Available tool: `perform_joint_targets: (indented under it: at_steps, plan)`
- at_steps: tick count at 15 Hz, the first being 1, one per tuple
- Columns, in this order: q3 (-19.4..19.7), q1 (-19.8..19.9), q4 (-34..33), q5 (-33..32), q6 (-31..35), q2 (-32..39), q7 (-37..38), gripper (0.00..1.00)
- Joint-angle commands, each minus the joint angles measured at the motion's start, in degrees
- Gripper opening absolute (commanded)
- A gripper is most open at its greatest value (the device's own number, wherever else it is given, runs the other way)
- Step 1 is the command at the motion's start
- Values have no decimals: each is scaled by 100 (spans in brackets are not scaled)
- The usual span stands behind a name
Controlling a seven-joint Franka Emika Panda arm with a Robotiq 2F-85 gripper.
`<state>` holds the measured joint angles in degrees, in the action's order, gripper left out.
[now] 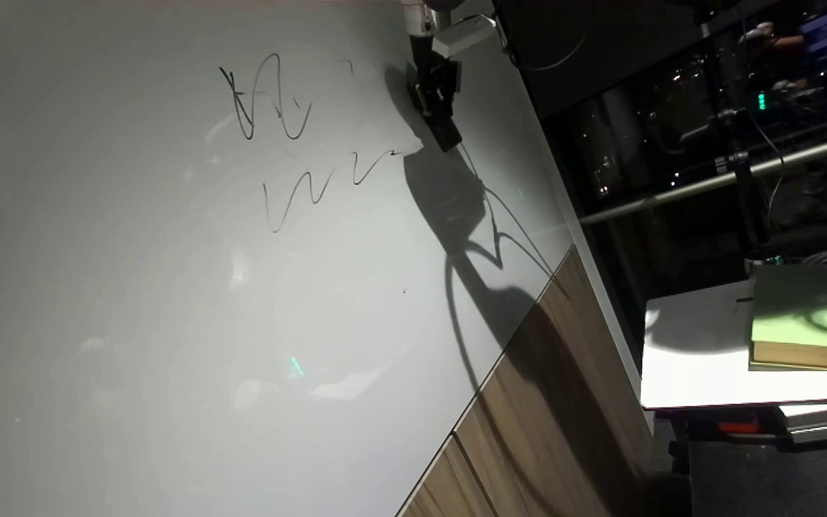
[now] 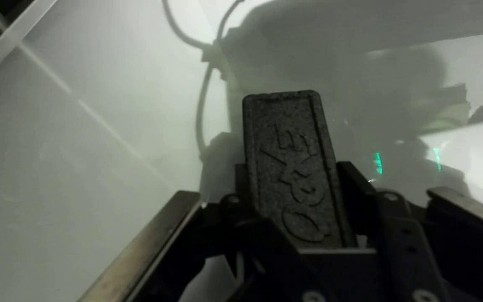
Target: Use the eraser to wipe the whiteboard.
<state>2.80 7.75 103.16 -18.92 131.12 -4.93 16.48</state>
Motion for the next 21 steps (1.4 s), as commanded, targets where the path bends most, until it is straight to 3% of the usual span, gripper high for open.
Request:
perform_joint_targets:
  at_steps: [1,11,17,21]
  plan:
    - [-25,-118,-1028,27,439,920,203,29]
    - [-381,-548,-1675,-30,-551,664,343,29]
    - [-855,-971,-2225,-170,-1146,488,484,29]
    - [-1259,-1330,-2843,-315,-1204,661,633,29]
